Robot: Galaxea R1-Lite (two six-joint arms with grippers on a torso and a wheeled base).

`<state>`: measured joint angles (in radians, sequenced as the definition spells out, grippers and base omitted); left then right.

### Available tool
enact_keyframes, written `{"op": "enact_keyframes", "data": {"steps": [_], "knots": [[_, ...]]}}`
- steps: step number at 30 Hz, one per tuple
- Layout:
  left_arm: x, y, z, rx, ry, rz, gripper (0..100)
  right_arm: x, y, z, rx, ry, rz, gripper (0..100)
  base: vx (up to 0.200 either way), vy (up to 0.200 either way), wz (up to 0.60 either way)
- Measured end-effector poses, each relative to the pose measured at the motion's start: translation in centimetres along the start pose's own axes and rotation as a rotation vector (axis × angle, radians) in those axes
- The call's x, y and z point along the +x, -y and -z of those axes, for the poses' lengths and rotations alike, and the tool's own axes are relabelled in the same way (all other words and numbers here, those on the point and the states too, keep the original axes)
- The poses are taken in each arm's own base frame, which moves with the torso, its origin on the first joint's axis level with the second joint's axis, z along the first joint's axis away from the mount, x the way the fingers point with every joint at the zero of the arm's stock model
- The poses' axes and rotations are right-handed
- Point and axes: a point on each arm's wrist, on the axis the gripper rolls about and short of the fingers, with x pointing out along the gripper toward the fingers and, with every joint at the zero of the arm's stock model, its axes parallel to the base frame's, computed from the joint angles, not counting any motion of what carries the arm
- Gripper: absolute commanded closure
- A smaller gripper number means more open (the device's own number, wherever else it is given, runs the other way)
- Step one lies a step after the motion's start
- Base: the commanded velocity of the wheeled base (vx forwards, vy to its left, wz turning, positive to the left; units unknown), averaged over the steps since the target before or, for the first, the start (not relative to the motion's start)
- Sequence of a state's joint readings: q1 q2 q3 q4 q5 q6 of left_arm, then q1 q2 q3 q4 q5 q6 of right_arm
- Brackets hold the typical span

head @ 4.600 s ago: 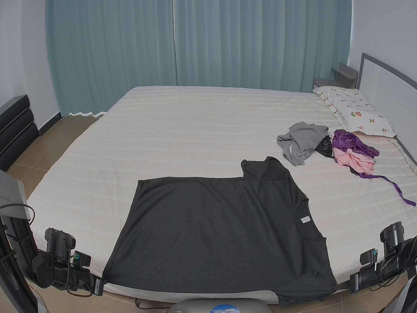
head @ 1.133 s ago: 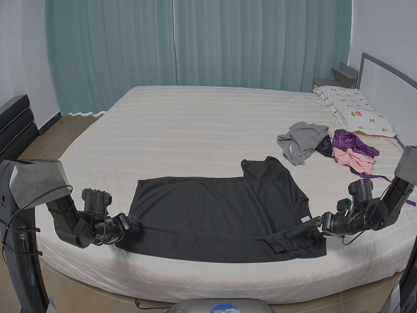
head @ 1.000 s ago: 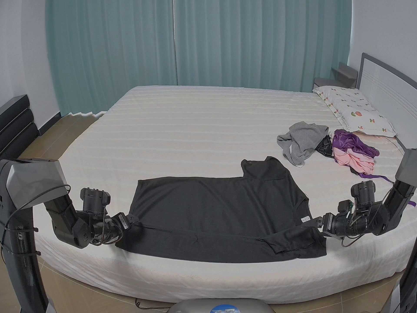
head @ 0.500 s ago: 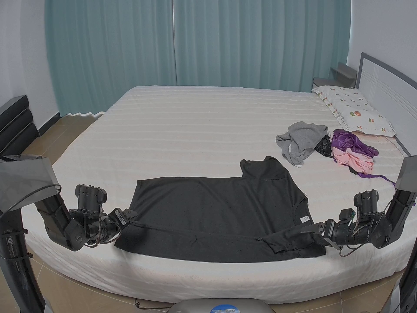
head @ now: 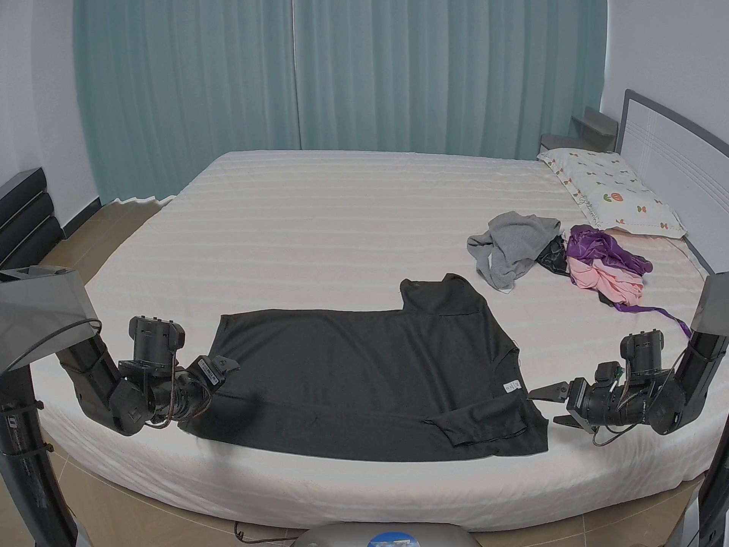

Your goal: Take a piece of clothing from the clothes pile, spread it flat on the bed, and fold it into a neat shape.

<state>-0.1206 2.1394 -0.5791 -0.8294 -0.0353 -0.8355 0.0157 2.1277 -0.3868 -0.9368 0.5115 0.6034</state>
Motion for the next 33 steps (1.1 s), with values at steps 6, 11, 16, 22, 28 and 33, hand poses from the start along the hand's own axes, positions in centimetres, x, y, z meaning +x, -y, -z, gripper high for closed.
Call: {"op": "enact_keyframes", "data": {"steps": [6, 11, 16, 22, 28, 33], "knots": [[-0.3, 0.0, -0.8, -0.031, 0.017, 0.012, 0, 0.1, -0.1, 0.4, -0.007, -0.004, -0.007, 0, 0.100, 0.000, 0.00], [-0.6, -0.1, -0.8, -0.018, 0.011, 0.010, 0, 0.3, -0.2, 0.8, -0.015, -0.017, -0.004, 0, 0.000, 0.000, 0.00], [-0.8, -1.1, -0.9, 0.016, -0.039, -0.049, 0, 0.5, -0.3, 1.0, -0.023, -0.029, -0.002, 0, 0.000, 0.000, 0.00], [-0.5, -1.8, -2.0, 0.027, -0.049, -0.076, 0, 0.7, -0.3, 1.3, -0.027, -0.042, 0.001, 0, 0.000, 0.000, 0.00], [1.2, -1.9, -3.1, 0.016, -0.028, -0.082, 0, 0.8, -0.2, 1.4, -0.028, -0.044, 0.002, 0, 0.000, 0.000, 0.00], [3.0, -2.1, -3.5, 0.011, -0.038, -0.108, 0, 1.0, -0.3, 1.2, -0.048, -0.013, -0.016, 0, 0.000, 0.000, 0.00]]}}
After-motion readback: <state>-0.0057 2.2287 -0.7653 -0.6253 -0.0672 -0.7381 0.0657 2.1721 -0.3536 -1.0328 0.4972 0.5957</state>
